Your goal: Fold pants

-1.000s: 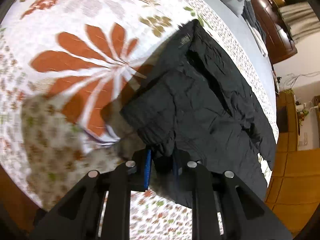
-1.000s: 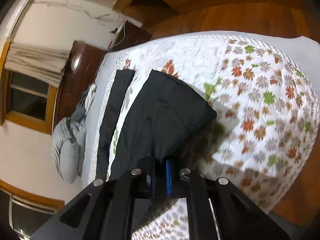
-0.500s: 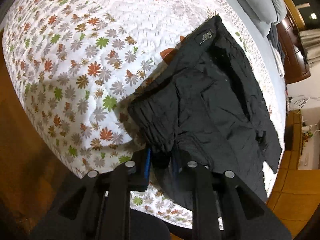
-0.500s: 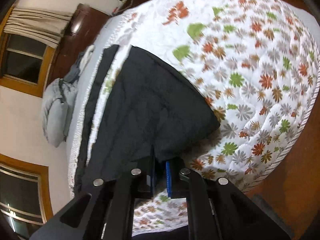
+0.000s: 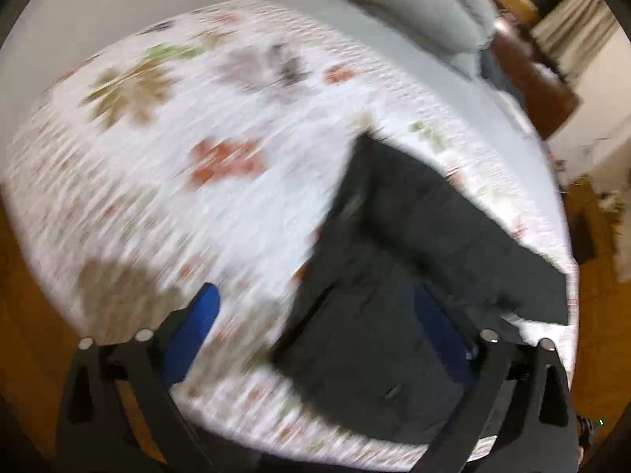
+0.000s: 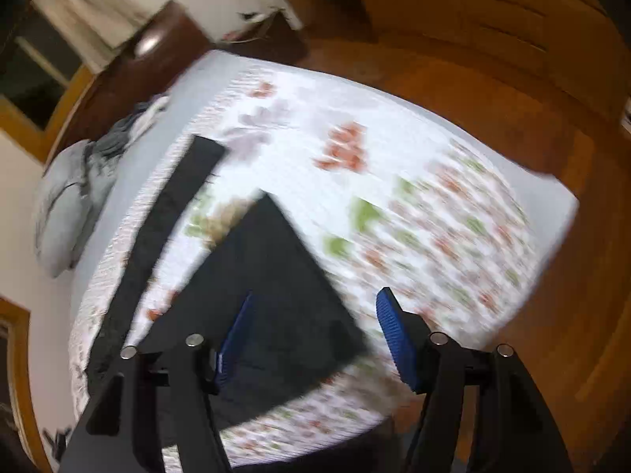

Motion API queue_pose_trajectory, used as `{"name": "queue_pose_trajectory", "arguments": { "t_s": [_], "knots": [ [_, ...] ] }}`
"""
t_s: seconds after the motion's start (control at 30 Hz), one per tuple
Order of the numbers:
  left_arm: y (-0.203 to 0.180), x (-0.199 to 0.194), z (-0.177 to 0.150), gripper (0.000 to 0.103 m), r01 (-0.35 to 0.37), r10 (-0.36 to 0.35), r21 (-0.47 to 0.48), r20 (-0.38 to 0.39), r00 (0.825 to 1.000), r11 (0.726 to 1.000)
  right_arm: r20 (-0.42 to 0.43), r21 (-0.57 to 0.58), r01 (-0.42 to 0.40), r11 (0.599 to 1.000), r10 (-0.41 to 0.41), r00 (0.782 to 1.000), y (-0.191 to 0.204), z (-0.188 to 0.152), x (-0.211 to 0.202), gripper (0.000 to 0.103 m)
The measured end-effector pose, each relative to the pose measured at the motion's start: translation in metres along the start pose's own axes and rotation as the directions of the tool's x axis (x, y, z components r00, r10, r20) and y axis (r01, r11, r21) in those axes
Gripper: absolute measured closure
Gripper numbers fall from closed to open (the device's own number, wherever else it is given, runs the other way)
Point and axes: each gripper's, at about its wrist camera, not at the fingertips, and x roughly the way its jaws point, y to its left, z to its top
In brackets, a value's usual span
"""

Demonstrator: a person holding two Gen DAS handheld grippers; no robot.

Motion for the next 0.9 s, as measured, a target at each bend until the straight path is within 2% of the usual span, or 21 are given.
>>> {"name": "queue_pose_trajectory", "arguments": {
  "t_s": [0.07, 0.13, 0.17, 0.37, 0.47, 0.53, 0.57, 0.63, 0.67, 0.73, 0.9],
  "knots": [
    [-0.016, 0.028, 0.037, 0.003, 0.059, -0.058, 0.031, -0.045, 0.997, 0.998, -0.035, -0.031, -0.059, 0.998, 0.058, 0.998, 0.029, 0.015, 0.011, 0.023],
    [-0.035, 0.063, 0.069, 0.003, 0.14, -0.135, 0.037, -0.118, 0.984, 0.989, -0.084, -0.07, -0.099, 0.993, 0.093, 0.992, 0.069, 0.027, 0.035, 0.023],
    [-0.041, 0.081, 0.081, 0.003, 0.157, -0.151, 0.037, -0.136, 0.979, 0.987, -0.103, -0.082, -0.111, 0.99, 0.102, 0.989, 0.087, 0.03, 0.046, 0.023],
    [-0.065, 0.17, 0.14, 0.003, 0.092, -0.072, 0.085, -0.212, 0.975, 0.992, -0.217, -0.12, -0.169, 0.978, 0.14, 0.966, 0.171, 0.062, 0.126, 0.022],
    [-0.066, 0.203, 0.158, 0.004, 0.086, -0.061, 0.09, -0.257, 0.964, 0.992, -0.256, -0.142, -0.177, 0.974, 0.136, 0.957, 0.205, 0.088, 0.169, 0.02],
    [-0.069, 0.221, 0.164, 0.005, 0.115, -0.078, 0.104, -0.303, 0.95, 0.988, -0.273, -0.155, -0.184, 0.971, 0.136, 0.952, 0.22, 0.106, 0.194, 0.019],
    [-0.072, 0.228, 0.164, 0.009, 0.133, -0.087, 0.124, -0.323, 0.942, 0.983, -0.28, -0.162, -0.187, 0.969, 0.137, 0.95, 0.227, 0.116, 0.206, 0.019],
    [-0.077, 0.238, 0.162, 0.037, 0.15, -0.081, 0.162, -0.366, 0.927, 0.975, -0.284, -0.187, -0.188, 0.964, 0.13, 0.95, 0.24, 0.137, 0.224, 0.019],
    [-0.078, 0.241, 0.161, 0.037, 0.141, -0.064, 0.183, -0.373, 0.926, 0.973, -0.281, -0.194, -0.184, 0.964, 0.125, 0.951, 0.245, 0.144, 0.229, 0.019],
    [-0.081, 0.245, 0.158, 0.046, 0.127, -0.037, 0.221, -0.372, 0.927, 0.967, -0.275, -0.213, -0.177, 0.961, 0.114, 0.954, 0.255, 0.164, 0.245, 0.019],
    [-0.075, 0.245, 0.159, 0.068, 0.12, -0.049, 0.189, -0.344, 0.938, 0.975, -0.246, -0.265, -0.108, 0.958, 0.042, 0.968, 0.272, 0.218, 0.285, 0.019]
  ]
}}
